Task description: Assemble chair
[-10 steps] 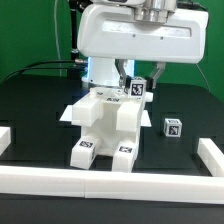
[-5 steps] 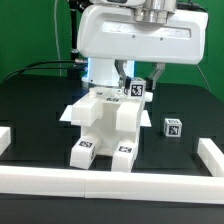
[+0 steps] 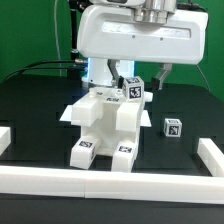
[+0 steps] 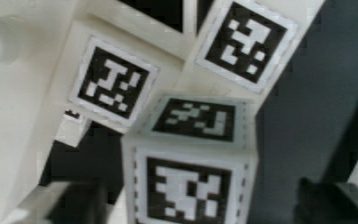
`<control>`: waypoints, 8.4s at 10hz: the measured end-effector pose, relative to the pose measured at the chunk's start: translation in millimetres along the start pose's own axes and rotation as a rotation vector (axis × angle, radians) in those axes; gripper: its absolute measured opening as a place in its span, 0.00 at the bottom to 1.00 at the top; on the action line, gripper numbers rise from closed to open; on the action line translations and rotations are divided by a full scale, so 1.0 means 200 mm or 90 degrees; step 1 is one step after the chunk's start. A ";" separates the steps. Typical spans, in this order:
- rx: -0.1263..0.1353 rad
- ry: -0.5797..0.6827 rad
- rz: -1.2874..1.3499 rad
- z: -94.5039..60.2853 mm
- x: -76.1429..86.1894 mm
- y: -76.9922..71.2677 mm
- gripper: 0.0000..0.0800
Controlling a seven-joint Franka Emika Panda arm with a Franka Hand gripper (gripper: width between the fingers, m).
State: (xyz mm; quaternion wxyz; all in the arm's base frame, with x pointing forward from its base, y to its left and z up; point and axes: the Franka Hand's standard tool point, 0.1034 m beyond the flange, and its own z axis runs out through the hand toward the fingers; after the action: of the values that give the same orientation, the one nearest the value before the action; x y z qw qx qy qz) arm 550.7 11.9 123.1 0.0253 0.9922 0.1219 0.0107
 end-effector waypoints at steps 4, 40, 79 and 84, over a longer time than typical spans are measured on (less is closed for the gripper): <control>0.000 0.000 0.000 0.00 0.00 0.00 0.81; 0.044 0.022 0.262 0.01 -0.02 0.01 0.81; 0.055 0.039 0.245 0.01 -0.01 0.06 0.81; 0.019 0.049 0.071 0.03 0.01 0.06 0.66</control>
Offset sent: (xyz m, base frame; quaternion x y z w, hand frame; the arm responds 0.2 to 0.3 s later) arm 0.0000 0.0000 0.0000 0.0000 0.0000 0.0000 1.0000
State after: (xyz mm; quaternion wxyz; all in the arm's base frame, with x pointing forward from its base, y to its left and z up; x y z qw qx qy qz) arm 556.1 0.4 117.5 0.0048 0.9965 0.0675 0.0487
